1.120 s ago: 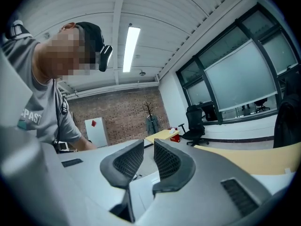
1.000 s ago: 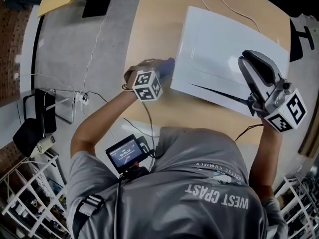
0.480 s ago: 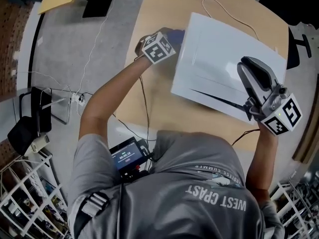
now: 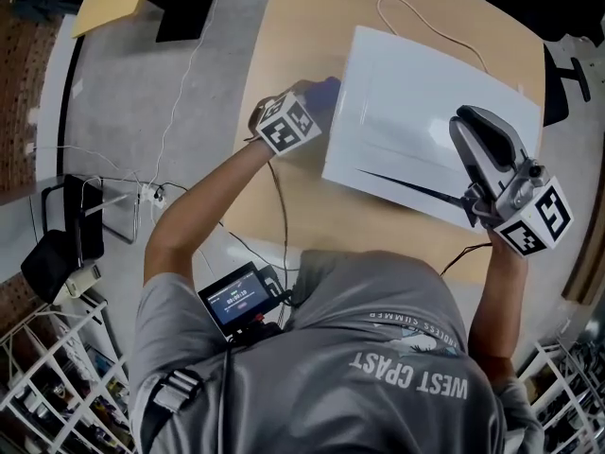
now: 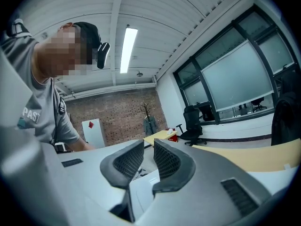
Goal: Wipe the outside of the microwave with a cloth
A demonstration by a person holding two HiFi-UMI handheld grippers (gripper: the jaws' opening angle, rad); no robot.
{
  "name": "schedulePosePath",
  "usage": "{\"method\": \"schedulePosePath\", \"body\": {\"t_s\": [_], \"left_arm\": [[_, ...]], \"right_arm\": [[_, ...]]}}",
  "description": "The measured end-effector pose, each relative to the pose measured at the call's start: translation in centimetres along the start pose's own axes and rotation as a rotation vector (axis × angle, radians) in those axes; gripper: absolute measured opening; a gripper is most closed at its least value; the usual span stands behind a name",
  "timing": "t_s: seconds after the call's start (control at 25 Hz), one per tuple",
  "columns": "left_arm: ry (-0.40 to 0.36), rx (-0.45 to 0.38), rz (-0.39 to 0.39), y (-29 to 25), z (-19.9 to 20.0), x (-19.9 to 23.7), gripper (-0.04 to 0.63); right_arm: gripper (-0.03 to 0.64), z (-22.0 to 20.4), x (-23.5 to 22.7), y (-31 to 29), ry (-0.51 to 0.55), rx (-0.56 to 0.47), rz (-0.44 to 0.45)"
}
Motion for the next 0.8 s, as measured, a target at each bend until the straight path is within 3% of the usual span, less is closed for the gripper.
{"method": "schedulePosePath", "body": {"t_s": [0.24, 0.8], "left_arm": [[-0.006, 0.009, -0.059, 3.8, -2.7, -6.1, 0.092], [-0.004, 0.010, -0.056, 3.1, -3.0, -6.1, 0.092]], "right_arm": [[0.053, -0.1, -0.1, -0.5, 0.026, 0.028, 0.011], [0.040, -1.0, 0.2, -0.8, 0.025, 0.057, -0.002]]}}
Point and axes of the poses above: the fingertips, and each gripper's own axes: y backward along the fingers, x to its left, z out of its top, the point moved 10 cm from there along y, backward along the fingers, and after that the axes turned 7 degrees about z, right-handed, at the moved point
